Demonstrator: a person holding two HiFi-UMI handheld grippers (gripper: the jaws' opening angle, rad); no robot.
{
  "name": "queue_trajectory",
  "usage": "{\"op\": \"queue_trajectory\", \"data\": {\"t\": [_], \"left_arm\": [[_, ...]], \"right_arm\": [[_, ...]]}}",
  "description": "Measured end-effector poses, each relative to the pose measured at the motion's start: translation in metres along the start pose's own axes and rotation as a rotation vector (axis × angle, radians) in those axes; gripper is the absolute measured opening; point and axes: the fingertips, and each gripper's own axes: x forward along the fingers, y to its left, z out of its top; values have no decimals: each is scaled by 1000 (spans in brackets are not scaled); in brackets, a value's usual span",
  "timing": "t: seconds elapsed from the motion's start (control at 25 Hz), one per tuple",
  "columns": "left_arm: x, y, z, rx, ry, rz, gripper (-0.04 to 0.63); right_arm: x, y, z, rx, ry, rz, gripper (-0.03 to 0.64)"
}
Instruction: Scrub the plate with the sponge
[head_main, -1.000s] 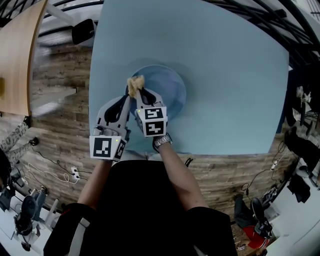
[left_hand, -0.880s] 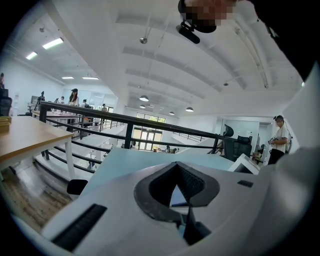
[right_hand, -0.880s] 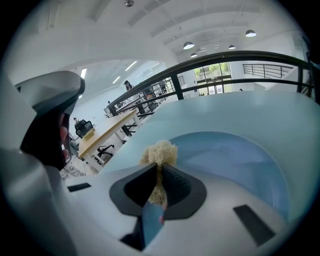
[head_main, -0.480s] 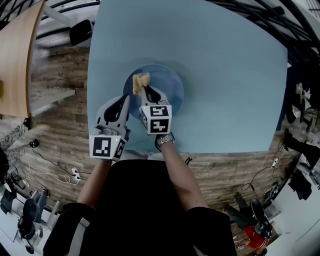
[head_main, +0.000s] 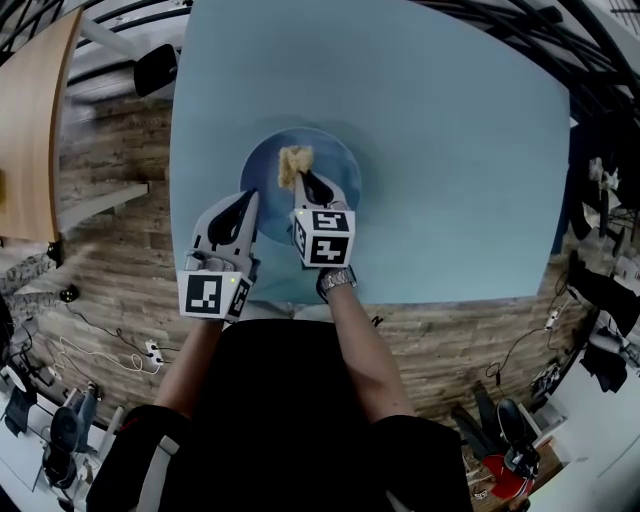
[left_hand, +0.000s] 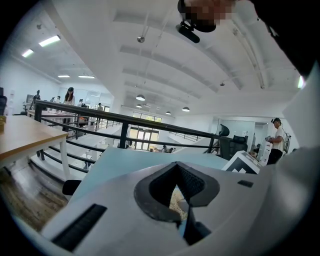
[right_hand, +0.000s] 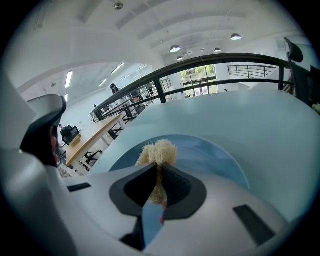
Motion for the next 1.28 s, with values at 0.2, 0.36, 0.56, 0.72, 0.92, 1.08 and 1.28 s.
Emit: {"op": "queue_trajectory", "data": {"t": [0.2, 0.36, 0.56, 0.72, 0.92, 1.08, 1.28], "left_arm": [[1, -4, -2, 2, 2, -13, 2], [3, -7, -1, 5, 1, -27, 2], [4, -8, 1, 7, -1, -39, 2], [4, -12, 2, 11, -2, -51, 2], [3, -17, 3, 12, -2, -60, 2], [2, -17, 4, 16, -6, -65, 2], [-4, -19, 7, 18, -15, -62, 2]], "right_arm": [[-7, -19, -2, 24, 3, -47, 37], [-13, -31, -2, 35, 2, -79, 37], [-22, -44, -4, 47, 1, -114, 37], [-30, -56, -7, 42, 4, -143, 37], [-40, -67, -12, 32, 10, -172, 37], [-45, -71, -14, -10, 18, -196, 37], [-56, -68, -14, -44, 6, -199, 37]]}}
